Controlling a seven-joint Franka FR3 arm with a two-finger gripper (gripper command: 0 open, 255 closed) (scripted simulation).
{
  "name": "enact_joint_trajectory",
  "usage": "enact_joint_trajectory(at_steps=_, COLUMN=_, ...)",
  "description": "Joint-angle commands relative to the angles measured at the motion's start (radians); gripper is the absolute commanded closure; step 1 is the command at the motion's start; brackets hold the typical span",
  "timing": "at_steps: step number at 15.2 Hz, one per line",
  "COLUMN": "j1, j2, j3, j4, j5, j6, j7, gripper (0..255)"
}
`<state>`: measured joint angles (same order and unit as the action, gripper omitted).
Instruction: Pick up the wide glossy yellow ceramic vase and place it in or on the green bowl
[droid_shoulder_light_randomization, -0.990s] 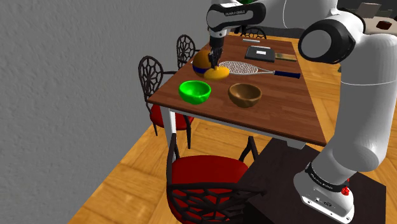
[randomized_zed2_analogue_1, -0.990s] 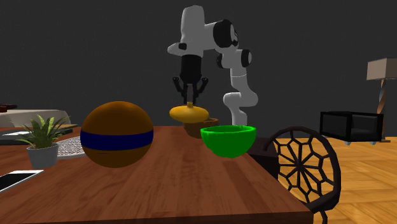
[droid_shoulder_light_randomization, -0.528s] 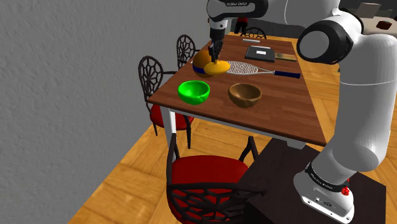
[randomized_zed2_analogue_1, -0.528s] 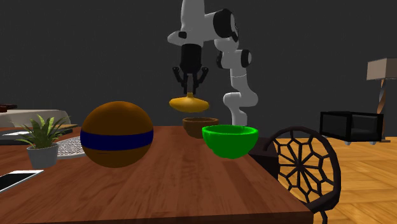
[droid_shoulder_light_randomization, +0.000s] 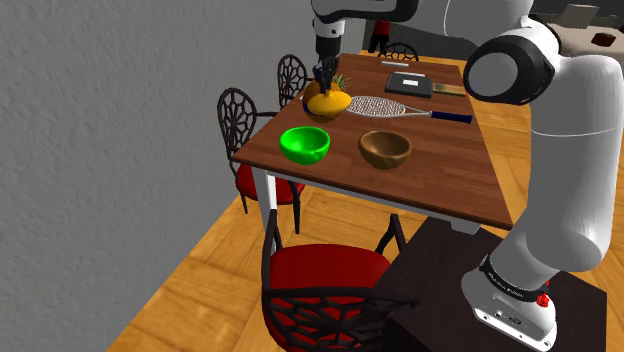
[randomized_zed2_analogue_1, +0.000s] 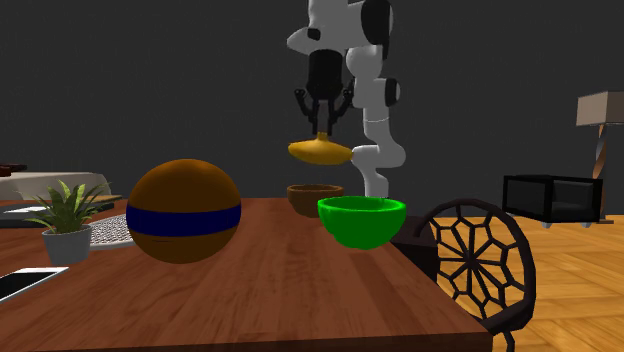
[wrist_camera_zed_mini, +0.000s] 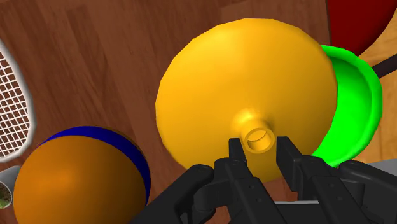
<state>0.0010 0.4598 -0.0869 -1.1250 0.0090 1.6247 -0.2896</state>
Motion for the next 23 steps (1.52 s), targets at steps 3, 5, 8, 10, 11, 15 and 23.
enact_joint_trajectory(at_steps=3, j1=0.053, j2=0.072, j3=0.018, j4=0.155, j5=-0.006, j6=-0.084, j7=0.074, gripper=255)
enact_joint_trajectory(at_steps=5, j1=0.081, j2=0.117, j3=0.026, j4=0.248, j5=-0.01, j6=-0.133, j7=0.11, gripper=255)
enact_joint_trajectory(at_steps=8, j1=0.106, j2=0.155, j3=0.032, j4=0.313, j5=-0.012, j6=-0.162, j7=0.14, gripper=255)
enact_joint_trajectory(at_steps=10, j1=0.108, j2=0.127, j3=0.032, j4=0.238, j5=-0.013, j6=-0.114, j7=0.141, gripper=255)
enact_joint_trajectory(at_steps=11, j1=0.109, j2=0.116, j3=0.031, j4=0.205, j5=-0.014, j6=-0.093, j7=0.142, gripper=255)
enact_joint_trajectory(at_steps=15, j1=0.112, j2=0.083, j3=0.031, j4=0.096, j5=-0.015, j6=-0.017, j7=0.143, gripper=255)
enact_joint_trajectory(at_steps=23, j1=0.115, j2=0.051, j3=0.031, j4=-0.063, j5=-0.017, j6=0.11, j7=0.147, gripper=255)
